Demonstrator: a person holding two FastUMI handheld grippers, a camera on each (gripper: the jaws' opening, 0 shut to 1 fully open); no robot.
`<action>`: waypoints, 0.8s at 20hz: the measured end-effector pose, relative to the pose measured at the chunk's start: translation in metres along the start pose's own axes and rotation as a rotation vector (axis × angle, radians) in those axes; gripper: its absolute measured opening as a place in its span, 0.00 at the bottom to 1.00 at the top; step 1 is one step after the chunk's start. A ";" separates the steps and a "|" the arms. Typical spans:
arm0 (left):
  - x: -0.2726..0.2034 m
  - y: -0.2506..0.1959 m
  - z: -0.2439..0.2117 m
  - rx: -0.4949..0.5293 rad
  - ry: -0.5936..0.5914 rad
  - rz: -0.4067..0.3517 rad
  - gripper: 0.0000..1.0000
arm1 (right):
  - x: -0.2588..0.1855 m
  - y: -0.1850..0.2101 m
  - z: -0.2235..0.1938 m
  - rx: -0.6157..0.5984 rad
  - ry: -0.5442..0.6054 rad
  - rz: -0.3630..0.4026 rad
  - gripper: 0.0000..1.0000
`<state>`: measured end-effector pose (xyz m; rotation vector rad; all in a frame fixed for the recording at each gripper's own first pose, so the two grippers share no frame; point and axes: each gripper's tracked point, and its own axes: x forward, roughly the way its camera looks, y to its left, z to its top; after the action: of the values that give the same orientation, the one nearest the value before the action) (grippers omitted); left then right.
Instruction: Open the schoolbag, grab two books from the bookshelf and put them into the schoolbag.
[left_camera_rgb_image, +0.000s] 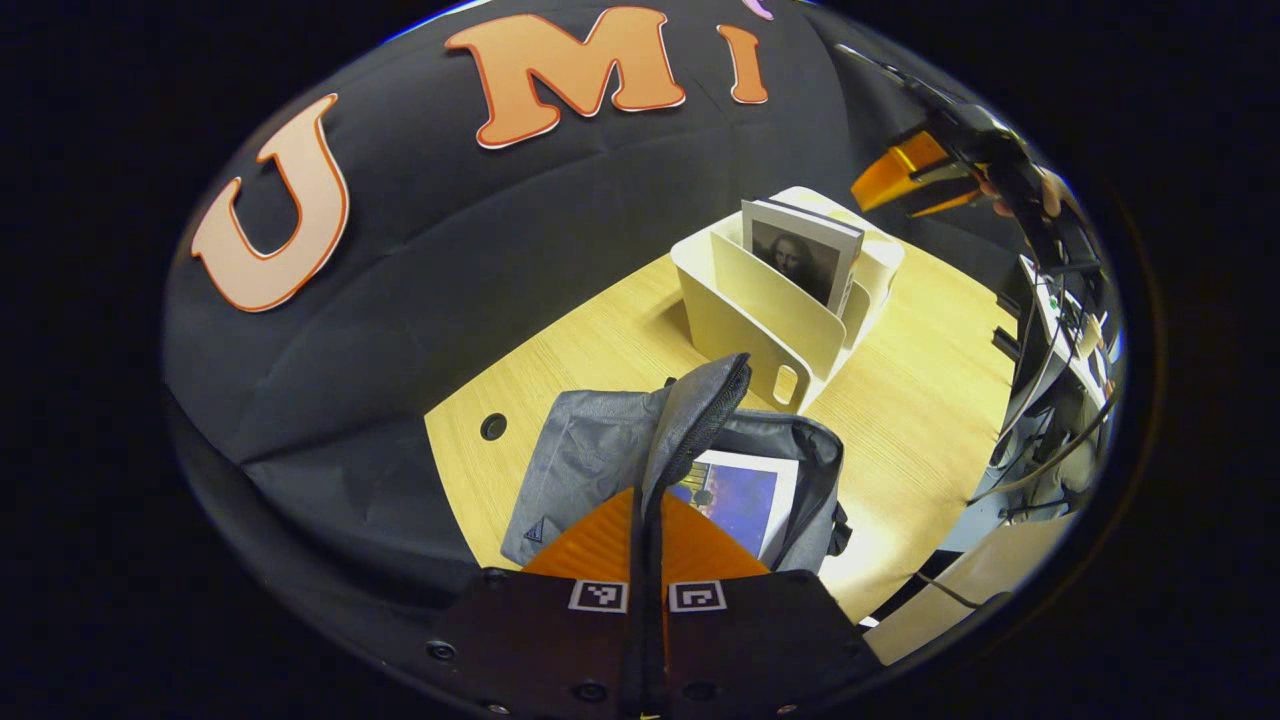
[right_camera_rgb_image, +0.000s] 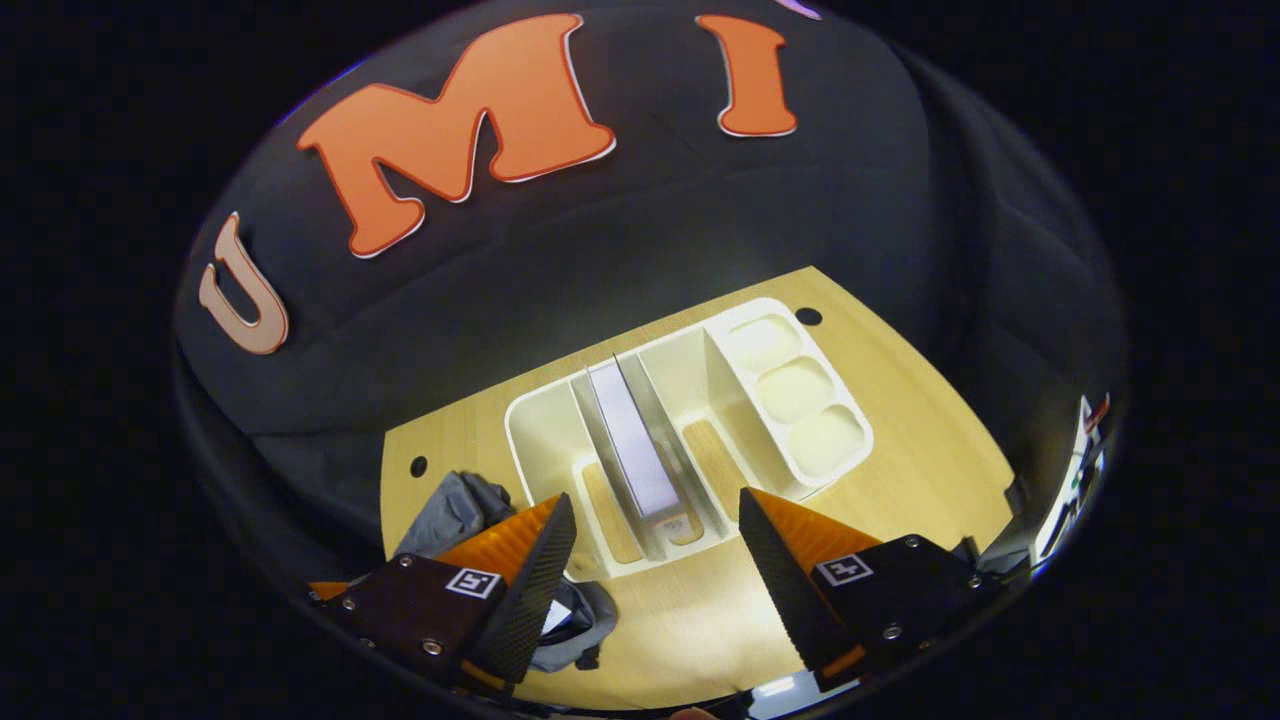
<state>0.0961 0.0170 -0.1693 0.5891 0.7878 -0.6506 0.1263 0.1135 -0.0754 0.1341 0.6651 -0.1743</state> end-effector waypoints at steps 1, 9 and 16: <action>0.001 -0.001 -0.001 -0.012 0.004 0.000 0.01 | 0.007 0.004 0.010 -0.035 0.008 0.000 0.98; 0.011 0.006 -0.002 -0.094 0.039 0.039 0.01 | 0.081 0.029 0.011 -0.228 0.266 0.028 0.98; 0.018 0.005 -0.005 -0.164 0.081 0.060 0.01 | 0.123 0.025 -0.012 -0.287 0.399 -0.005 0.89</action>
<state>0.1072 0.0186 -0.1854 0.4898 0.8867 -0.5044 0.2195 0.1253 -0.1594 -0.1132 1.0806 -0.0546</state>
